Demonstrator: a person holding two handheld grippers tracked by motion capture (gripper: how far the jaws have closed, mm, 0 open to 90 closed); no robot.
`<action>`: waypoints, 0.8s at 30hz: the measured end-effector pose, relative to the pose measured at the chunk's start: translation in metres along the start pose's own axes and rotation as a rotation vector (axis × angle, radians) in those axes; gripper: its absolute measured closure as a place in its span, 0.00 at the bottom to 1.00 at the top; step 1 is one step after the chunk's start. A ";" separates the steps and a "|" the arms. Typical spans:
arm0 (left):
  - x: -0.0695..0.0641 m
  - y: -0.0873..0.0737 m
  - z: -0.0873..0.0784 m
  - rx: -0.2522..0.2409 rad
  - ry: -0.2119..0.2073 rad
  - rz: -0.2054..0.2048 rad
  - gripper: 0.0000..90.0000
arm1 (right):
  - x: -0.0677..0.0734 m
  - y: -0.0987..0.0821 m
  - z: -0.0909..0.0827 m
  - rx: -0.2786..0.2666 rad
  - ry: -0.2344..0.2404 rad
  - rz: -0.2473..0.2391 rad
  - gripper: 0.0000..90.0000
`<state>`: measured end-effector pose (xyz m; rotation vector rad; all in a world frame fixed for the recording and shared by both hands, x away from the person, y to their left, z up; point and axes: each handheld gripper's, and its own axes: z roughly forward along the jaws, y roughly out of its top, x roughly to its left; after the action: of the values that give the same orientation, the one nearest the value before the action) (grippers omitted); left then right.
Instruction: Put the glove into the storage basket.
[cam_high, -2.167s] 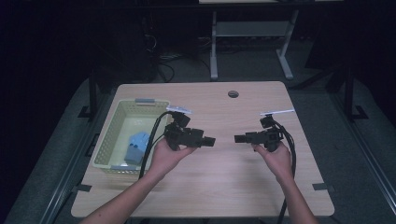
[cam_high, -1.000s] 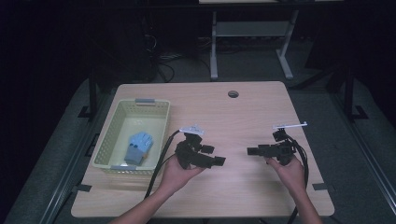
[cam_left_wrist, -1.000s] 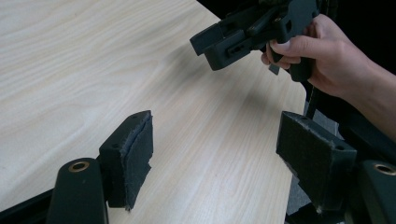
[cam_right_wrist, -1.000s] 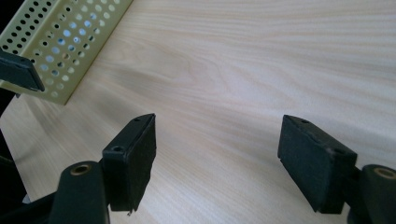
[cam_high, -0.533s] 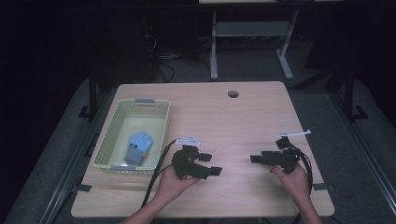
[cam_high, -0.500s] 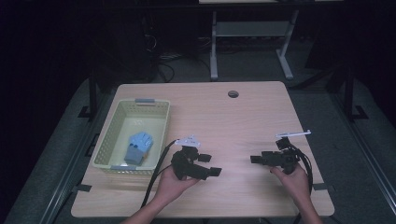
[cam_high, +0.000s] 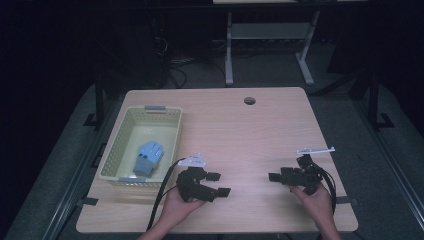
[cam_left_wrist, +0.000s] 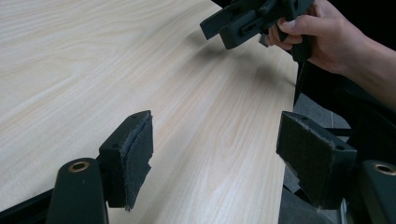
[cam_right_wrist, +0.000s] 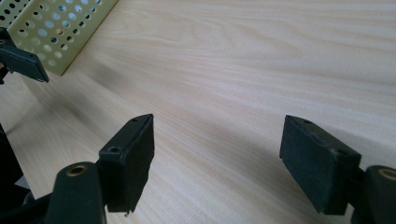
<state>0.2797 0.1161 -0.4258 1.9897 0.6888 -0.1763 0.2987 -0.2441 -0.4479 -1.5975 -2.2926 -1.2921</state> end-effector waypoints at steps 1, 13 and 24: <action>0.000 -0.001 0.000 -0.001 0.001 0.005 0.30 | 0.000 -0.002 0.000 -0.002 0.002 0.003 0.29; 0.003 -0.018 -0.006 0.011 0.026 0.017 0.29 | 0.002 -0.019 -0.002 -0.023 0.037 0.001 0.27; 0.006 -0.023 -0.001 0.009 0.013 0.013 0.29 | 0.004 -0.031 0.003 -0.020 0.012 -0.034 0.26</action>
<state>0.2718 0.1275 -0.4456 2.0055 0.6846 -0.1589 0.2737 -0.2424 -0.4661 -1.5593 -2.3166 -1.3327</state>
